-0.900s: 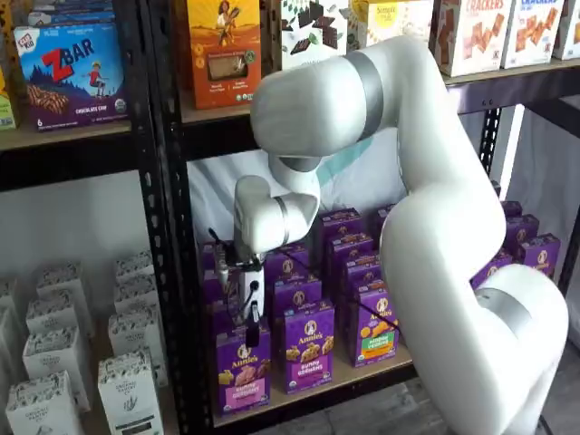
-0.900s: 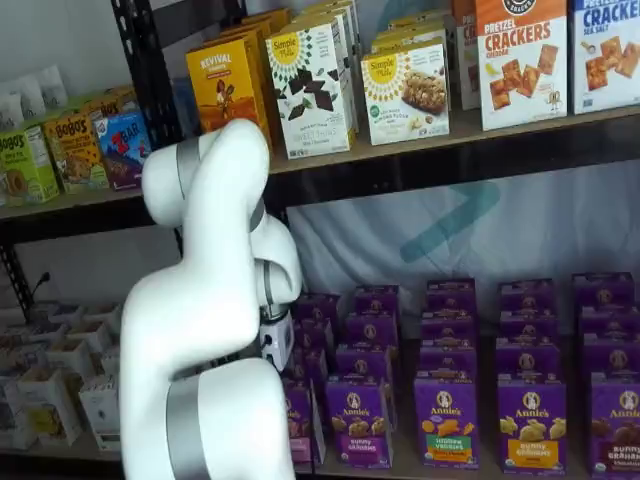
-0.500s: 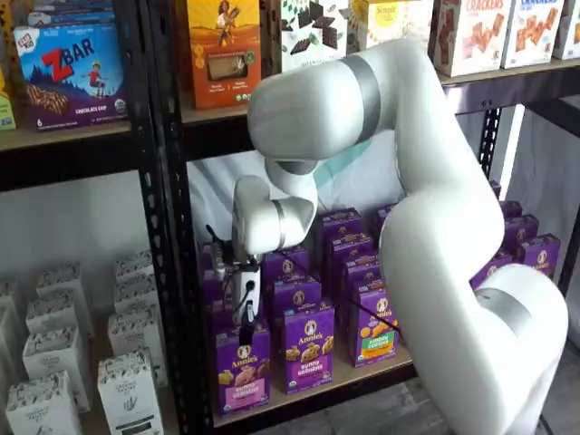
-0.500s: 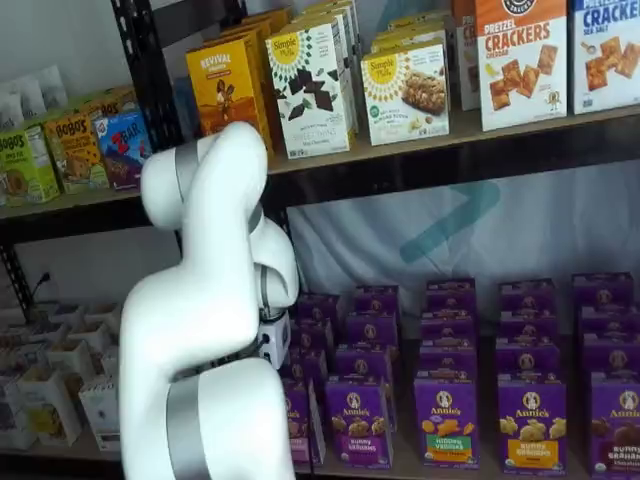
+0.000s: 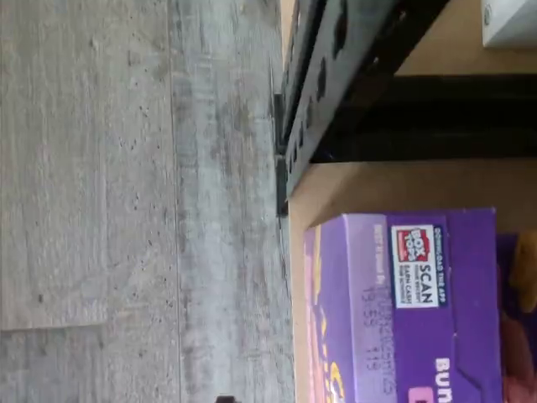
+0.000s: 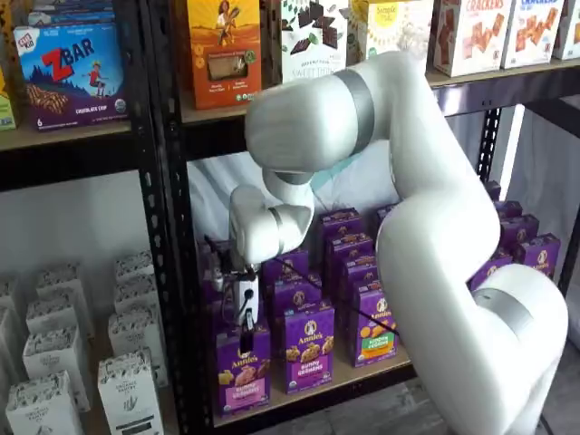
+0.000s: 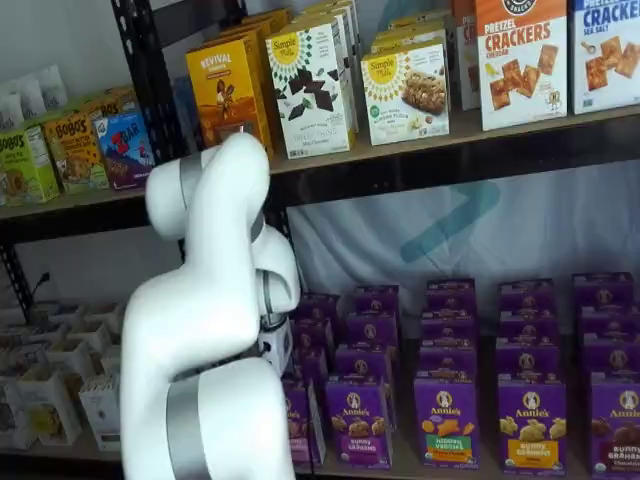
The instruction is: Pick up the purple box with a pink patch in the middle, on the bottom shelf, the first box from the left
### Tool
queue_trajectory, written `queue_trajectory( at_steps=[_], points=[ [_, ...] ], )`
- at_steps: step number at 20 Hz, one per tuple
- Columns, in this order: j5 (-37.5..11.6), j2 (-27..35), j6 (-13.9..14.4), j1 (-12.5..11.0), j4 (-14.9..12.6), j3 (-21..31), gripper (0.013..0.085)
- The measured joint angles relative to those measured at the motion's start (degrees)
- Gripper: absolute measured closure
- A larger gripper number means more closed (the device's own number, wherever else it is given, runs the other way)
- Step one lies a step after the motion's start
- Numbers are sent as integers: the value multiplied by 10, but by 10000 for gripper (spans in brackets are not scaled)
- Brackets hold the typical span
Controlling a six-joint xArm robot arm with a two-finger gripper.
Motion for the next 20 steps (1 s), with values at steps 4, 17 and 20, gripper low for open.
queue_trajectory(
  at_steps=[4,17,20],
  points=[
    [-9,17,-7,-3,4,-11,130],
    [-19,61,4,-4,-10,-47,130],
    [-34,71,7,-5,-14,-53,130]
  ],
)
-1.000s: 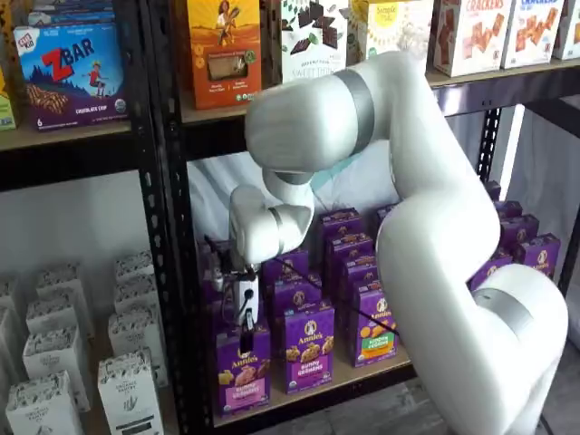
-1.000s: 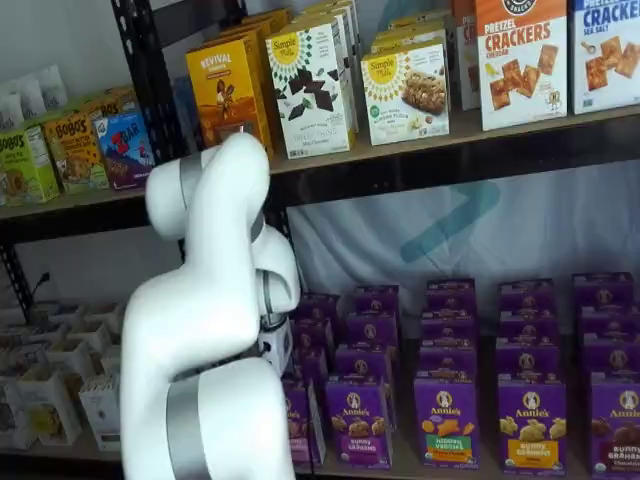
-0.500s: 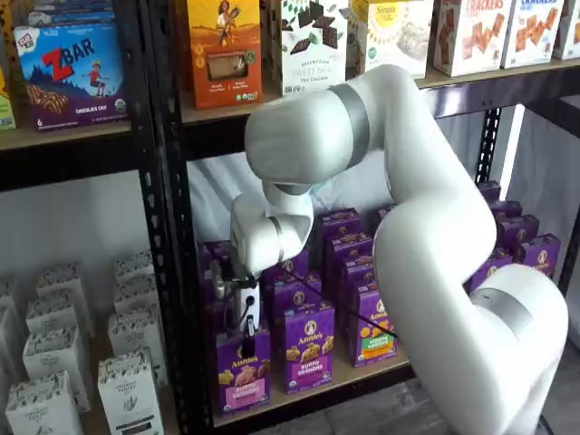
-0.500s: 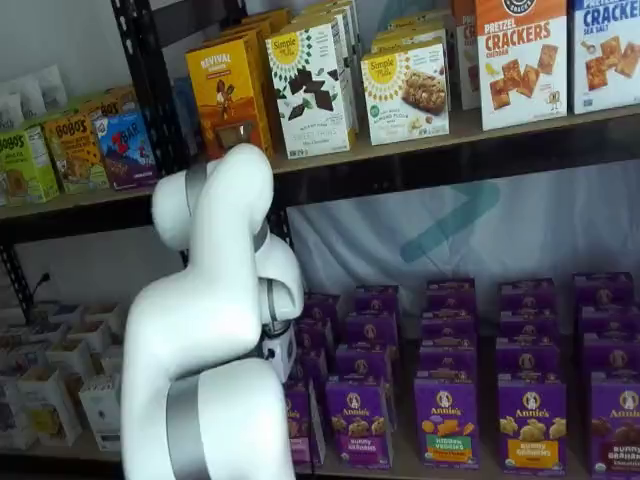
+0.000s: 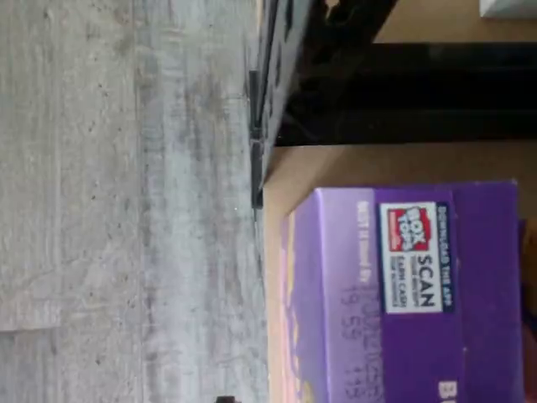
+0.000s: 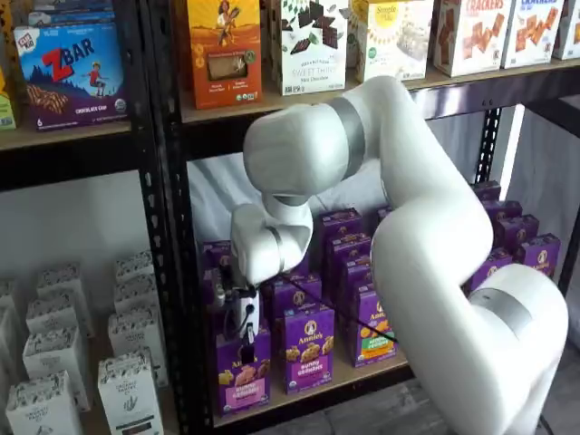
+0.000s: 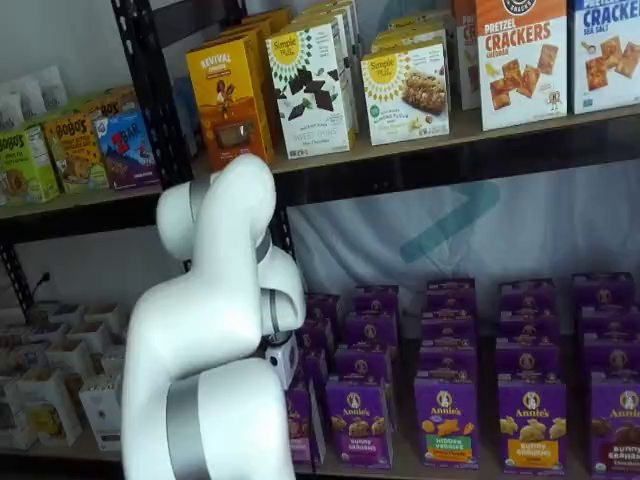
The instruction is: Pick up the purple box with a pink patch in the middle, on the bottom shelf, the first box from the left
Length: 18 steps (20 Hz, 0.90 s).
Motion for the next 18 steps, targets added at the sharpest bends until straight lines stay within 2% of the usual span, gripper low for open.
queue_trajectory(
  at_steps=[3,12,14,17,18],
  points=[
    [-8,9,9,-1,-10,-6,130],
    [6,21,15,-1,-18,-21,130],
    [10,22,16,-1,-19,-22,210],
    [1,22,17,-1,-20,-18,250],
    [-1,22,18,-1,-21,-17,290]
  ],
)
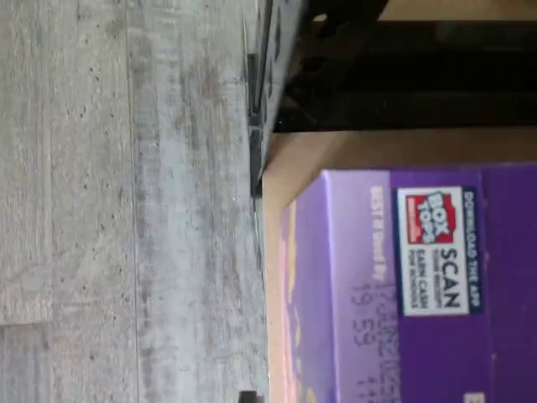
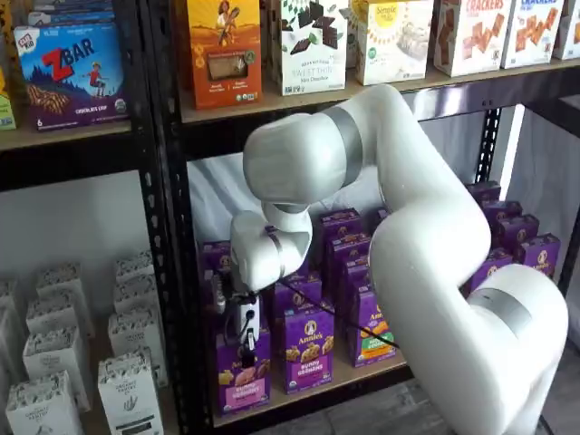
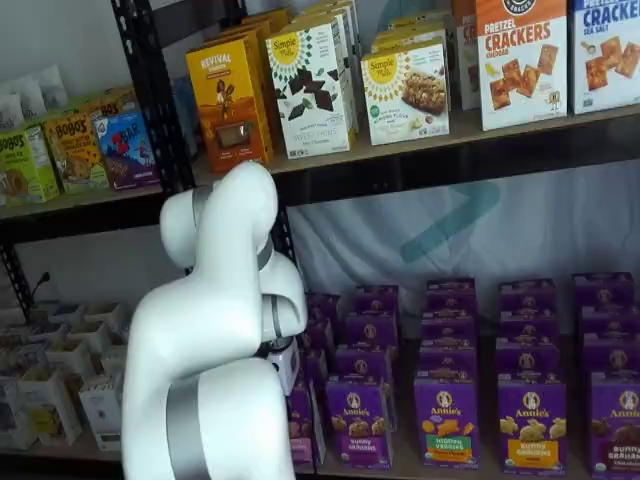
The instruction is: Pick up the purple box with a pink patch in the middle, on the bottom shelf, the first box from the left
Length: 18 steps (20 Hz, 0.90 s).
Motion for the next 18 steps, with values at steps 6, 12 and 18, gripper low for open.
queue_trajectory(
  at_steps=[6,12,18],
  points=[
    [2,-1,12,-1,-14,2,330],
    [-1,0,5,1,-4,4,450],
    [2,1,9,2,-9,3,530]
  ],
)
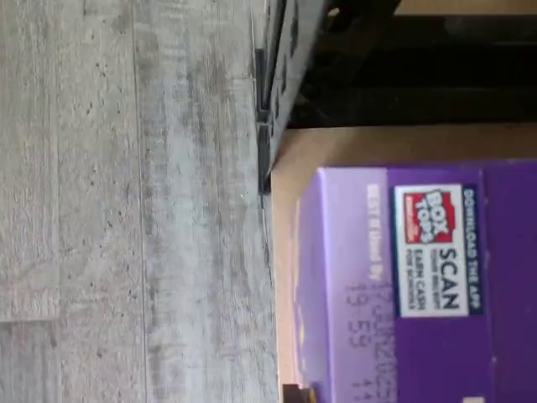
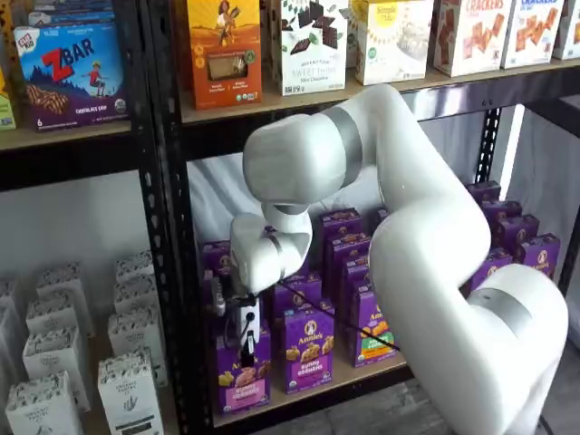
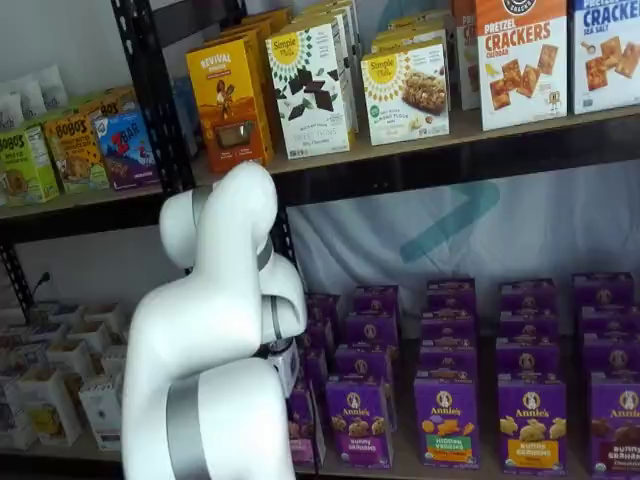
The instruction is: Pick up the purple box with a pink patch in the middle, on the bottom shelf, the first box from the left
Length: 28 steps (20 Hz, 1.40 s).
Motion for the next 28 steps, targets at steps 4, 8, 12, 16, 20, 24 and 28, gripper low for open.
queue_trajectory(
  at_steps=[4,8,12,16,20,24,28],
  points=[
    [0,0,-3,0,4,0,530],
    [1,-1,-5,0,5,0,610],
    [1,-3,-2,-1,1,2,690],
    [12,-7,11,-2,-15,3,690],
    [9,-19,24,-1,-28,18,690],
    [10,-42,36,3,-36,49,690],
    [-1,-81,57,8,-55,102,690]
  ],
)
